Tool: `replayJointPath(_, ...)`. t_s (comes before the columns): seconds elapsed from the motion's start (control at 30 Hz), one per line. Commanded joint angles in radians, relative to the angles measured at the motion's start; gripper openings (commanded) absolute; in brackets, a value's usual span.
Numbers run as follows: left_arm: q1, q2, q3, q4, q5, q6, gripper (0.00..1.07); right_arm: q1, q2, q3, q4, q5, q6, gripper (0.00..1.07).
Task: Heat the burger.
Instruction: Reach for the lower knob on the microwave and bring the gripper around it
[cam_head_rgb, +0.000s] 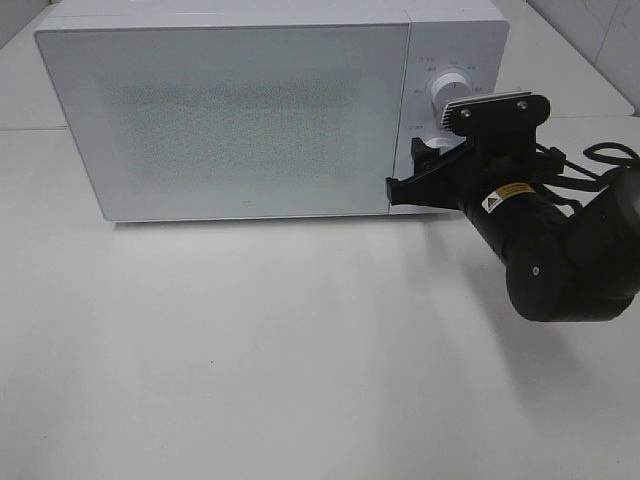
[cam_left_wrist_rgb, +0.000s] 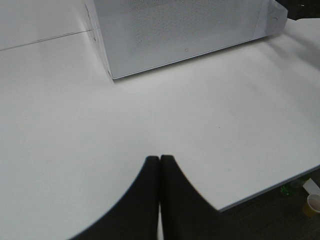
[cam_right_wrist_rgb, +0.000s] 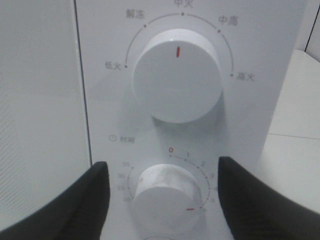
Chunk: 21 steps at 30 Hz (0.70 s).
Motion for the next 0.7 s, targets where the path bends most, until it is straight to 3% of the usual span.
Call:
replayJointPath(0.03, 0.004, -0.008, 0.003, -0.005, -0.013, 0.0, 0.0, -0.006, 0.002, -0.009, -0.001, -0.043, 0.005, 0.6)
replayJointPath(0.7, 0.004, -0.008, 0.003, -0.005, -0.013, 0.0, 0.0, -0.006, 0.056, -0.076, 0.0, -0.011, 0.004, 0.6)
